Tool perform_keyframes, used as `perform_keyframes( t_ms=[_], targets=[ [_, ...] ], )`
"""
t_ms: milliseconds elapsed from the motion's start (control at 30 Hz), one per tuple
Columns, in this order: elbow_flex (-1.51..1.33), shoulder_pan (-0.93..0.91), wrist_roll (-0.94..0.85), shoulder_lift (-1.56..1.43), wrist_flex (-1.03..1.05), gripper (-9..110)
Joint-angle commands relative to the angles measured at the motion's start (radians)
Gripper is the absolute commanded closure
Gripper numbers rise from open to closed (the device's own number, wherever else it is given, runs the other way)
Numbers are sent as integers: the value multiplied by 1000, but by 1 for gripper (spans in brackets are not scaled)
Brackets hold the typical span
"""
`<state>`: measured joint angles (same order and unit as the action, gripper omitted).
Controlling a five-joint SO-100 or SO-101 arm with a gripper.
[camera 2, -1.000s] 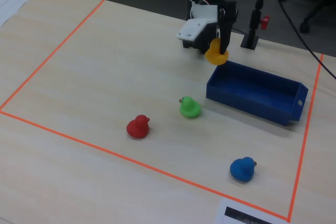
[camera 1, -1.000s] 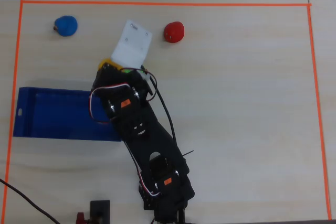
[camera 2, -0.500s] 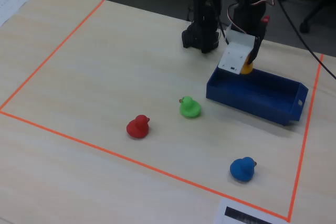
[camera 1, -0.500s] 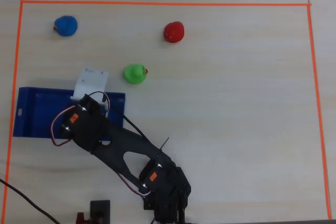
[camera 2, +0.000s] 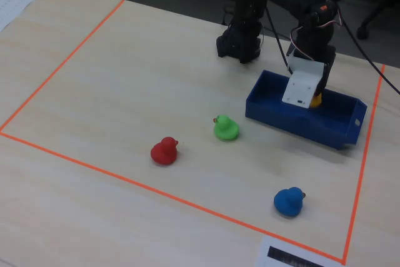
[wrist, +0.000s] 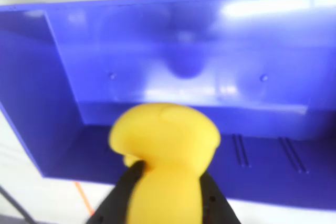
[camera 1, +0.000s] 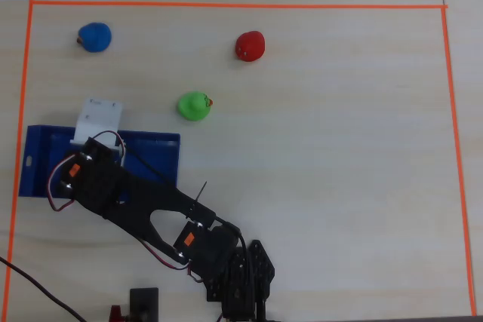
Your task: Grasp yellow duck and put it into box.
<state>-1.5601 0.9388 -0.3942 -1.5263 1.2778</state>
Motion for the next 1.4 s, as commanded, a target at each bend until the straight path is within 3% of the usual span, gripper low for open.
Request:
perform_keyframes(
  t_ms=[0, 200, 367, 567, 700, 833, 1167, 1367],
  targets=[
    [46, -17, -28, -5, -29, 75],
    [35, -69, -46, -44, -8, 76],
    [-46, -221, -95, -253, 40, 100],
    [-407, -580, -328, -716, -48, 101],
    [-749, -816, -511, -1035, -210, 101],
    [-1042, -962, -646, -1252, -308, 101],
    [-1529, -1029, -761, -1664, -353, 101],
    [-1549, -1022, -779, -1784, -127, 101]
  ],
)
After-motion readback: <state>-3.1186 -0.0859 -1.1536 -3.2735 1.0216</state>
